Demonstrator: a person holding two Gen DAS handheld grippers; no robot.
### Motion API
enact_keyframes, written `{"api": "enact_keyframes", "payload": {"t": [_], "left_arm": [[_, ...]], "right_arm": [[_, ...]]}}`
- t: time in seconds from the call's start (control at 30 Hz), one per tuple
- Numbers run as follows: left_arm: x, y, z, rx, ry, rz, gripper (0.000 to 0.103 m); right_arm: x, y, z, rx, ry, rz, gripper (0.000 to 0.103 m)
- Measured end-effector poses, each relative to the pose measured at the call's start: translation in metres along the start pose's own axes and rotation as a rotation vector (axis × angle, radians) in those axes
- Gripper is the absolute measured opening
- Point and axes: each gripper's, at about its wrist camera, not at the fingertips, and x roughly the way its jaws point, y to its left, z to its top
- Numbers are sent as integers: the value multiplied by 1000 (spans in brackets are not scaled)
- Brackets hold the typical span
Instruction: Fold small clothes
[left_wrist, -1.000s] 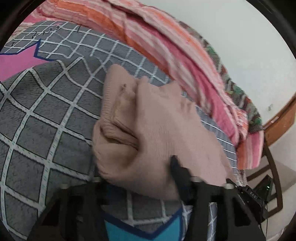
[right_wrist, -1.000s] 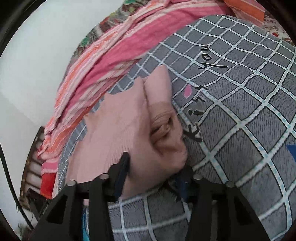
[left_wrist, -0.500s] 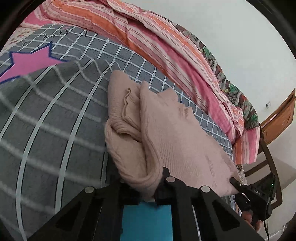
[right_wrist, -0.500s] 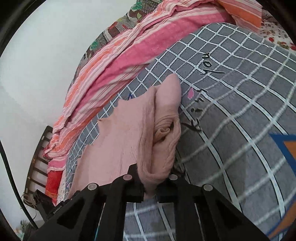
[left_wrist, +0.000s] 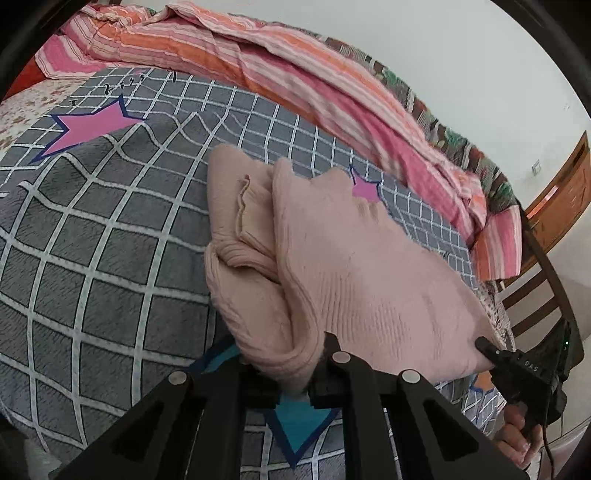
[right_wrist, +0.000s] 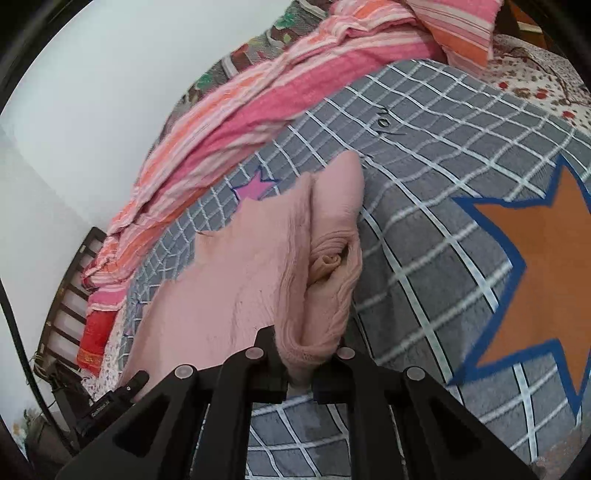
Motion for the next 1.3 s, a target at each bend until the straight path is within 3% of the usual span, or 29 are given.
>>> {"api": "enact_keyframes", "payload": {"t": [0.13,0.27,0.4,0.5,0.57,0.67,0.73,0.9,1.0,1.17,1.3], "left_arm": [[-5,-2,-4,61,34,53,18],[-22,5,-12,109,17,129,41],[-41,17,-11,84,-18,177,42],[-53,19,-2,77,-64,204,42],[-55,18,7,80,-91,207,42],[-47,15,24,71,-79,194,42],[-39,10,38,62,-80,144,42],[-14,-12,65,121,-104,127,42],[11,-19,80,127,-89,117,42],[46,-29,103,155,-110,162,42],[69,-29,124,145,-92,184,42]], "right_arm": [[-1,1,-8,-69,25,-75,19],[-17,2,-12,-164,2,-147,29],[-33,1,-8,-211,-35,-225,34],[-40,4,-3,-239,-52,-261,50],[-44,9,2,-244,-73,-265,59],[-39,22,12,-221,-100,-237,63],[-27,37,22,-242,-74,-223,63],[3,63,46,-265,-97,-199,60],[29,65,64,-244,-85,-198,46],[82,56,92,-190,-27,-231,38],[112,53,106,-163,25,-244,38]]}}
